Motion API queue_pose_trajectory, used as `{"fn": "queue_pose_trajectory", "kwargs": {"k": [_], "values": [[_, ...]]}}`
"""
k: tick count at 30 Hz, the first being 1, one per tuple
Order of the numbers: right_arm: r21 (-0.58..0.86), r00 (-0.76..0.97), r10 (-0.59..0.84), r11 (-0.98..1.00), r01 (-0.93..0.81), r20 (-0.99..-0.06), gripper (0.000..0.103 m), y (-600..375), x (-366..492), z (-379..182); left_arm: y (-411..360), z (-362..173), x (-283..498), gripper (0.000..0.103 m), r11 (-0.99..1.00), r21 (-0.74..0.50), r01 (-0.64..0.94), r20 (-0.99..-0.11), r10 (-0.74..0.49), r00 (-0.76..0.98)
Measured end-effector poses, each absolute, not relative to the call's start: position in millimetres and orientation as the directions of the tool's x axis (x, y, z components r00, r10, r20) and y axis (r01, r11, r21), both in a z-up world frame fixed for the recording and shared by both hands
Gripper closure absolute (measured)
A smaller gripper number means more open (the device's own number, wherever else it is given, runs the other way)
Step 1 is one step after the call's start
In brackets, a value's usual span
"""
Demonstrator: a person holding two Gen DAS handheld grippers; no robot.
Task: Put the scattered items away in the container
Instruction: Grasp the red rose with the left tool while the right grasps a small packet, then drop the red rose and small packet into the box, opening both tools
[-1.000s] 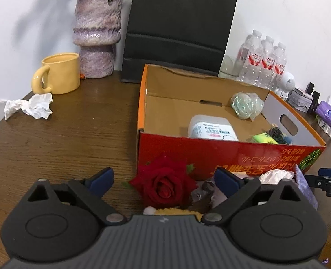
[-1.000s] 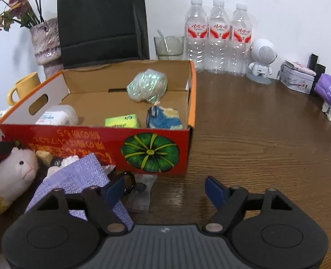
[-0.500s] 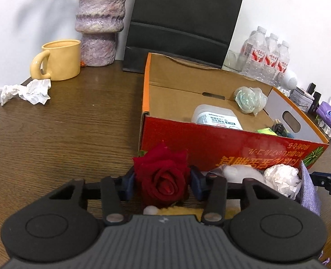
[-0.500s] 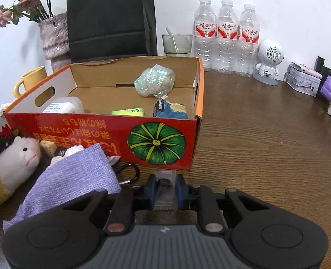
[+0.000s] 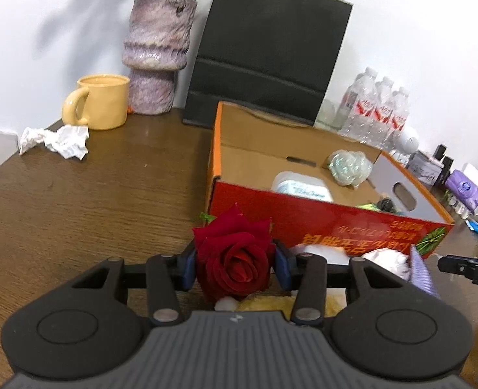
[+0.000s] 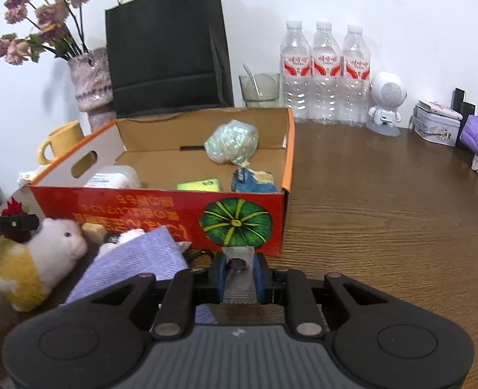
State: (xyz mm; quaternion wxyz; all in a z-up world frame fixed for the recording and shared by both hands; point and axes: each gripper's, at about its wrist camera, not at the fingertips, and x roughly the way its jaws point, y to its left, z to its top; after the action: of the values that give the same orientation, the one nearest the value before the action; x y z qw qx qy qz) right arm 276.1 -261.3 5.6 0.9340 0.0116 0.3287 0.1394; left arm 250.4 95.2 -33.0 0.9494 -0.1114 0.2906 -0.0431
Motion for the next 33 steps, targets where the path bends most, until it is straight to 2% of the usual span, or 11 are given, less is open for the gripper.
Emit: {"fn": "queue_pose_trajectory", "kwargs": {"k": [9, 16, 24, 33], "values": [[0.150, 0.794, 0.324, 0.946, -0.289, -0.514, 0.087, -254, 259, 39, 83, -1, 237, 0.057, 0.963, -0.261, 0.070, -0.442, -0.183, 0.878], [0.156, 0.823, 0.349, 0.937, -0.312, -0.449, 0.087, -244, 278, 69, 71, 21, 268, 0.057, 0.948, -0.300, 0.109, -0.403, -0.230, 0.886], [0.165, 0.813, 0.372, 0.928, -0.333, -0.449, 0.086, -218, 326, 71, 61, 19, 310, 0.057, 0.943, -0.319, 0.100, -0.395, -0.228, 0.890], [0.168, 0.783, 0.361, 0.932, -0.321, -0.507, 0.086, -196, 363, 50, 52, 4, 340, 0.057, 0.952, -0.295, 0.085, -0.450, -0.217, 0.866]]}}
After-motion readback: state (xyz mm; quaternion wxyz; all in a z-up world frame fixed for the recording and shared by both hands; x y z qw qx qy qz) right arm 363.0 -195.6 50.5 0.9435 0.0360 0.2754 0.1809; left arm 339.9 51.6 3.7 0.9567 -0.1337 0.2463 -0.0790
